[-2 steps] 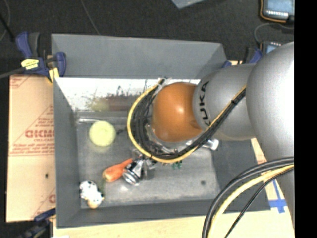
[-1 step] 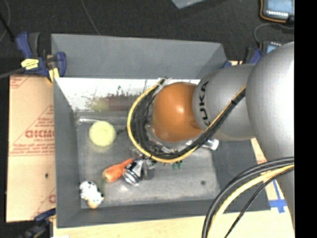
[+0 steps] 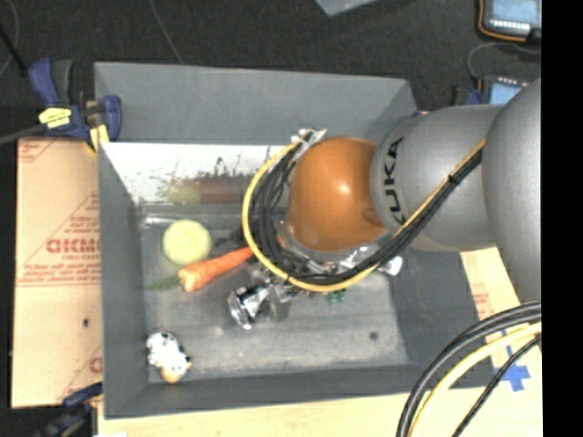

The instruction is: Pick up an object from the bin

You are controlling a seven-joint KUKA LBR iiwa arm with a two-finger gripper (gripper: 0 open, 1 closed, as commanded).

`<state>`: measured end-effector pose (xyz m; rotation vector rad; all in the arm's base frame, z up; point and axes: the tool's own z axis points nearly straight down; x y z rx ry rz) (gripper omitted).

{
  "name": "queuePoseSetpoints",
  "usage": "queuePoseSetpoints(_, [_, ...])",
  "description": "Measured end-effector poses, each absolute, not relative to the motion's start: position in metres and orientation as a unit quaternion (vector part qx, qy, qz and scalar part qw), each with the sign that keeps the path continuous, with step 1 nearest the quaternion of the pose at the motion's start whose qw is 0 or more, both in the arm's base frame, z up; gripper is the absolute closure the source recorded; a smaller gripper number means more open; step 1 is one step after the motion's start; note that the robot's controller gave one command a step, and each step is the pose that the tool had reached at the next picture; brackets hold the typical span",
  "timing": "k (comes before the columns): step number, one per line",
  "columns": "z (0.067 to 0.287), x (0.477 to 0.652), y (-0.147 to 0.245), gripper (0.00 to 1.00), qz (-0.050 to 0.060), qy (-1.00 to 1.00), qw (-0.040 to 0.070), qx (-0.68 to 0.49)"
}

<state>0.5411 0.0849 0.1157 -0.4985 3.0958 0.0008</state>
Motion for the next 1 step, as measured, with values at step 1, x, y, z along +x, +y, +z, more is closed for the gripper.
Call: queuePoseSetpoints(1, [0.1318,0.5527,0.0759,1.0,0.0,0.989,0.012,-0.145])
